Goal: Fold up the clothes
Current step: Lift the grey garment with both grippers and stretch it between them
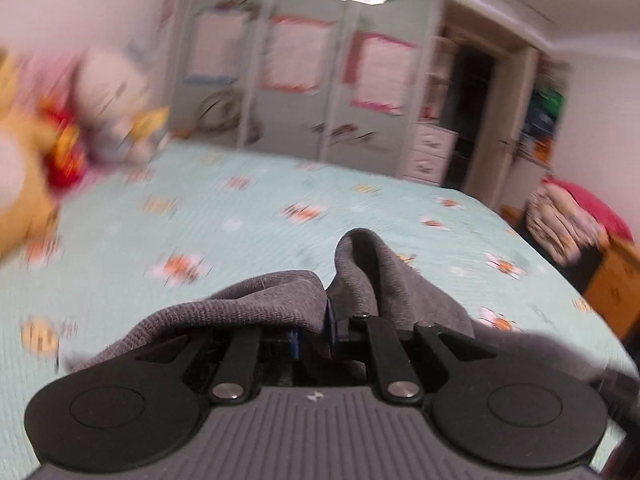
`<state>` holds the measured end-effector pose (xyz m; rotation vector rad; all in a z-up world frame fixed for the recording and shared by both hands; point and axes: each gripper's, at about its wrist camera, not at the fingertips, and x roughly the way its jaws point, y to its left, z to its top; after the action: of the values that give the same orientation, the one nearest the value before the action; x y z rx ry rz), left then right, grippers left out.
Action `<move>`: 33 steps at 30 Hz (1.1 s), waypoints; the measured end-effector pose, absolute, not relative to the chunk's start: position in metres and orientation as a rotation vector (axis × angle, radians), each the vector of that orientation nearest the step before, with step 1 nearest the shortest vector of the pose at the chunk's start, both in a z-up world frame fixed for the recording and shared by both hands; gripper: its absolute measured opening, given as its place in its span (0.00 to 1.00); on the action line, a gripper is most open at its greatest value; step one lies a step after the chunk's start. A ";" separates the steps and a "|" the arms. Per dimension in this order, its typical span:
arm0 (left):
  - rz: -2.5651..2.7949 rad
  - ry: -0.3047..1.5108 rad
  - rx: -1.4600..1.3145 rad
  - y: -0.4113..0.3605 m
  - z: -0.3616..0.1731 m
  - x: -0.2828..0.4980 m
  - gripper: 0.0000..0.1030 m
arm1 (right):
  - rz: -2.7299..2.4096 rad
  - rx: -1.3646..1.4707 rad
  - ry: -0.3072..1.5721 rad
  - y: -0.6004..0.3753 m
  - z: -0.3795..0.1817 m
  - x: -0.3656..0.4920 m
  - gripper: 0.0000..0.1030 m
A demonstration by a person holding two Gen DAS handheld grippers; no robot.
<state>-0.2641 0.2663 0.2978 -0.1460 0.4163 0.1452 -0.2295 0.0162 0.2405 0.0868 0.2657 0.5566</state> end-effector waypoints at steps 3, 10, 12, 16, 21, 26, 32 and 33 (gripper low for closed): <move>0.091 0.377 -0.057 0.227 0.316 -0.258 0.12 | 0.515 0.087 0.200 -0.015 0.268 -0.229 0.00; 0.023 0.355 0.041 0.164 0.325 -0.241 0.12 | 0.426 0.104 0.114 -0.087 0.296 -0.230 0.00; 0.021 0.354 0.053 0.150 0.325 -0.237 0.12 | 0.403 0.118 0.105 -0.105 0.300 -0.227 0.00; 0.012 0.348 0.031 0.126 0.323 -0.231 0.12 | 0.371 0.128 0.085 -0.125 0.305 -0.219 0.00; -0.023 0.326 0.029 0.101 0.322 -0.224 0.12 | 0.321 0.131 0.032 -0.143 0.315 -0.215 0.00; 0.003 0.413 0.041 0.091 0.290 -0.216 0.13 | 0.271 0.081 0.030 -0.146 0.303 -0.206 0.00; 0.095 0.698 0.067 0.089 0.180 -0.195 0.14 | 0.324 0.086 0.369 -0.129 0.210 -0.154 0.02; 0.114 0.752 0.077 0.091 0.159 -0.190 0.14 | 0.323 0.096 0.462 -0.124 0.184 -0.146 0.06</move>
<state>-0.1902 0.0910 0.1594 0.0766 0.7516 0.1144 -0.1461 -0.1245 0.1843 0.0960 0.4619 0.3226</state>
